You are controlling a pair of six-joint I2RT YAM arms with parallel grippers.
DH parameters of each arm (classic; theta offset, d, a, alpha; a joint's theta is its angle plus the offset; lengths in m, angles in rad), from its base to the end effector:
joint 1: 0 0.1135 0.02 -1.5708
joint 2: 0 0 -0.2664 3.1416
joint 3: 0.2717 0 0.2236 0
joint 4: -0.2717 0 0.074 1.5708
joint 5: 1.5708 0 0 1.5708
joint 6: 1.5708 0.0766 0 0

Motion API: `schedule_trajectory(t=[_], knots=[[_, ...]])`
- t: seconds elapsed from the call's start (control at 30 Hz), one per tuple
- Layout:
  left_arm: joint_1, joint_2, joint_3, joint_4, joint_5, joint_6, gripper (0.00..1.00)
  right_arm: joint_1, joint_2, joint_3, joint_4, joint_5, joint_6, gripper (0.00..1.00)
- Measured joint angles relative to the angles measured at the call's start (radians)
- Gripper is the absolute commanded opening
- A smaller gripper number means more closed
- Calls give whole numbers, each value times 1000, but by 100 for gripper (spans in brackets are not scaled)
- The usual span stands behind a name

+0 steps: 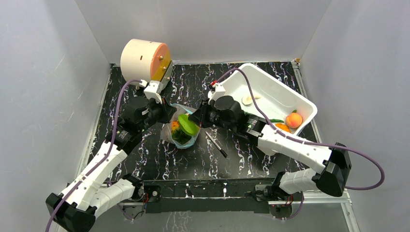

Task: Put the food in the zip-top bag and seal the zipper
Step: Place the fake fruit in the zipper food storage bag.

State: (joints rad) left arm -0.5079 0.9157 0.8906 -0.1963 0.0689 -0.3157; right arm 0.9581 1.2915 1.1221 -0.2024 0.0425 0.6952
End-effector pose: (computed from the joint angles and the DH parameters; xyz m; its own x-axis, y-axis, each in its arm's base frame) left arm 0.1908 -0.1122 0.3463 -0.3513 -0.1590 -0.9227 0.4574 0.8307 -0.3173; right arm 0.1805 0.2511 0.3377 -0.6694 0.1605 -0.7253 -0.4764 0.6565 0.5849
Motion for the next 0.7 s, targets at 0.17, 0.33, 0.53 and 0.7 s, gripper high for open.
schedule_trajectory(t=[0.17,0.33,0.53,0.7], knots=[[0,-11,0,5,22,-27,0,10,37,6,29,86,19,0],[0,-11,0,16,47,-63,0,18,80,10,68,159,38,0],[0,-11,0,21,52,-83,0,31,145,24,109,211,42,13],[0,-11,0,24,51,-79,0,39,164,30,118,209,40,36]])
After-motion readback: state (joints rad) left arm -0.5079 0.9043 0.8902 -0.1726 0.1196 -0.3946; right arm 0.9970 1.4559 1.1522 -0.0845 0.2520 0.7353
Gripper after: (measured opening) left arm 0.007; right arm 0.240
